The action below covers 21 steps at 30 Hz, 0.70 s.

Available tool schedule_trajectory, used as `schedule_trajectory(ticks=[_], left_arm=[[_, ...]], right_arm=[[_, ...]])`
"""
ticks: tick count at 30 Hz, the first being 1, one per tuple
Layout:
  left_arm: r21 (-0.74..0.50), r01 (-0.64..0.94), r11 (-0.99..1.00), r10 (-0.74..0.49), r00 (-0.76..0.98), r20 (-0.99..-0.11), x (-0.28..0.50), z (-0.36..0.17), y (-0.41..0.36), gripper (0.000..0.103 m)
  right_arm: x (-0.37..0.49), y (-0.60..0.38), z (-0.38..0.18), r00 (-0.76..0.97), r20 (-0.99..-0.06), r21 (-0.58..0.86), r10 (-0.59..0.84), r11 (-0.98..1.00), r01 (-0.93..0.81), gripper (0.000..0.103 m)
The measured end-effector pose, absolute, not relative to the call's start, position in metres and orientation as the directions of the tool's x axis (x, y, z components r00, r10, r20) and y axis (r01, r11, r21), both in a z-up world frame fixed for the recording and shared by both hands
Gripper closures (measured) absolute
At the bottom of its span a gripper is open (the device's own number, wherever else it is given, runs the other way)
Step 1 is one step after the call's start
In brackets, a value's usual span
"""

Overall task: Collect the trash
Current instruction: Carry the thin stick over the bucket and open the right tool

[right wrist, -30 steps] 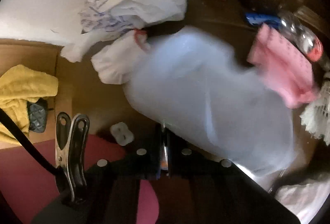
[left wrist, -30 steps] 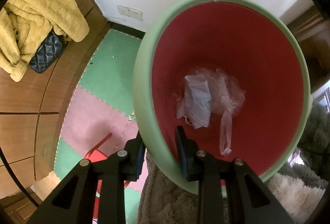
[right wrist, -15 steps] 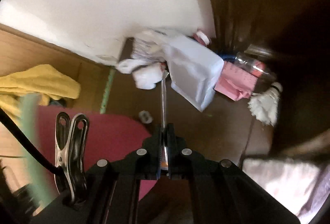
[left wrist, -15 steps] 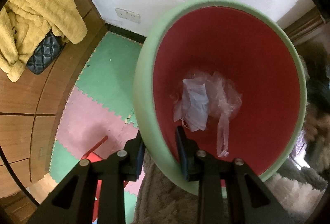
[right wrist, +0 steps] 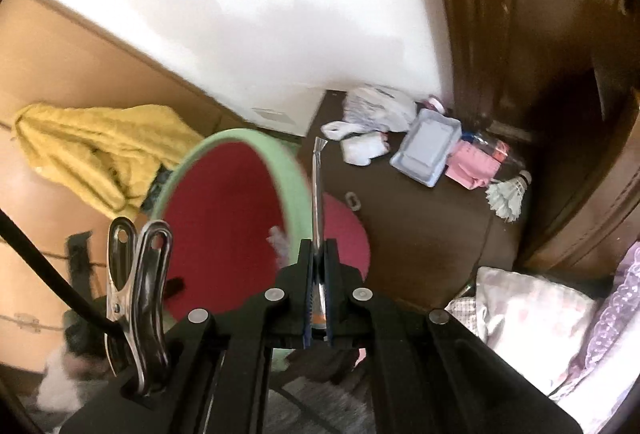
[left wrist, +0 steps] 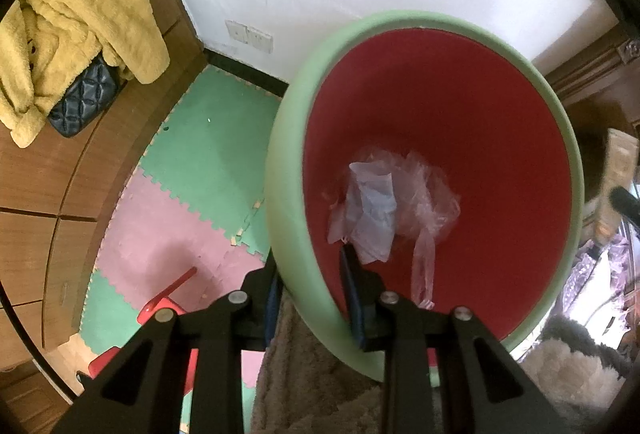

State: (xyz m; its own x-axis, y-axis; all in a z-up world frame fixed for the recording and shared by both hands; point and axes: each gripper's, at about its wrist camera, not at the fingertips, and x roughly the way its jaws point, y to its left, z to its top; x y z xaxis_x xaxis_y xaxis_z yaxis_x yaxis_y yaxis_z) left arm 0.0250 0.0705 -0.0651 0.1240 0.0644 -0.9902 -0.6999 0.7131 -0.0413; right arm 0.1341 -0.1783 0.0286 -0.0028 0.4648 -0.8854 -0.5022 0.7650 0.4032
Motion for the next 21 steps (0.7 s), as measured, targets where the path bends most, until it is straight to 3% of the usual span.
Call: schedule_trajectory(ticks=[9, 21], left_arm=[[-0.057, -0.712, 0.7, 0.075, 0.153, -0.985, 0.018, -0.065, 0.07, 0.074], [-0.071, -0.704, 0.706, 0.063, 0.162, -0.985, 0.015, -0.067, 0.072, 0.074]], right_arm=[[0.108, -0.193, 0.091, -0.063, -0.816, 0.508, 0.575, 0.659, -0.555, 0.097], [0.091, -0.16, 0.099, -0.064, -0.845, 0.445, 0.53, 0.633, -0.633, 0.097]])
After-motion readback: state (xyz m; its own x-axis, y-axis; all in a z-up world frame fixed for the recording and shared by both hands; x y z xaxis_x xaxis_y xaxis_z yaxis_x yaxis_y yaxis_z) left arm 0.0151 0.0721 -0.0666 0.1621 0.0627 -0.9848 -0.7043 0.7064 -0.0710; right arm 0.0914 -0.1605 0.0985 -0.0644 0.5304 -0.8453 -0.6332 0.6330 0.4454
